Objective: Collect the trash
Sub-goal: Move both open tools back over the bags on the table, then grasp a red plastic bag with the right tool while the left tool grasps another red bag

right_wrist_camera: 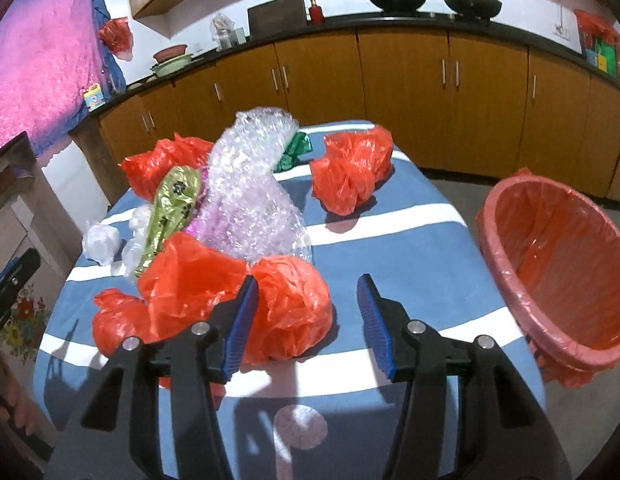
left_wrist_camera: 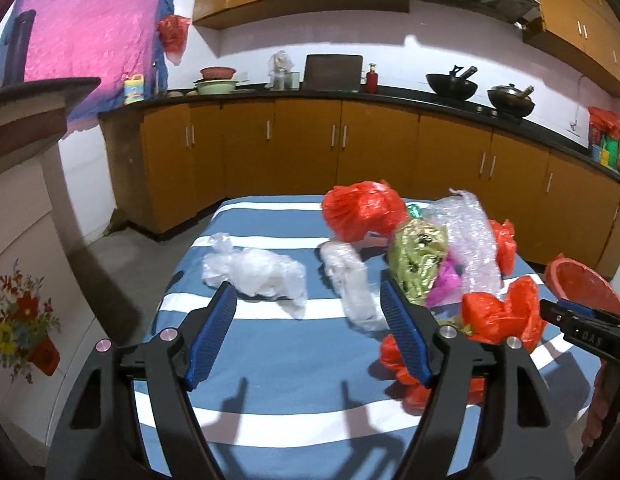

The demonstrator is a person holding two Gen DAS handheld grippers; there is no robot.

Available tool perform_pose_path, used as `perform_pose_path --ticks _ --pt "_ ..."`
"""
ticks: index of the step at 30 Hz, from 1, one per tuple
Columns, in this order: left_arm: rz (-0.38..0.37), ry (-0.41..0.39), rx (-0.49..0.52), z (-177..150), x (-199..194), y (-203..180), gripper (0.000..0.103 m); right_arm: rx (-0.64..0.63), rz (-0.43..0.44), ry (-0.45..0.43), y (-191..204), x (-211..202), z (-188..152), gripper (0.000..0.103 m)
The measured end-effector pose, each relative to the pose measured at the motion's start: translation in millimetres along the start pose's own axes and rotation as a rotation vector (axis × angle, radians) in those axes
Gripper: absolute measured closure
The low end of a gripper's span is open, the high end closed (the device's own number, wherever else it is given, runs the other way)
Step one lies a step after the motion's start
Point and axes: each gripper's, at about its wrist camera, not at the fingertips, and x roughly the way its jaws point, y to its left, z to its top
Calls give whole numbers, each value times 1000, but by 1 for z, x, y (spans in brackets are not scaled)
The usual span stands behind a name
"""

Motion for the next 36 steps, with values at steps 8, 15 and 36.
perform_pose_path --ticks 8,15,36 --pt "-6 14 1 -6 4 3 29 -40 41 42 6 14 -2 83" --pt "-68 28 31 -11 4 -18 28 -83 -11 -1 5 2 -2 99" --pt "-233 148 145 -37 13 -87 36 -17 -127 -72 -37 -39 4 99"
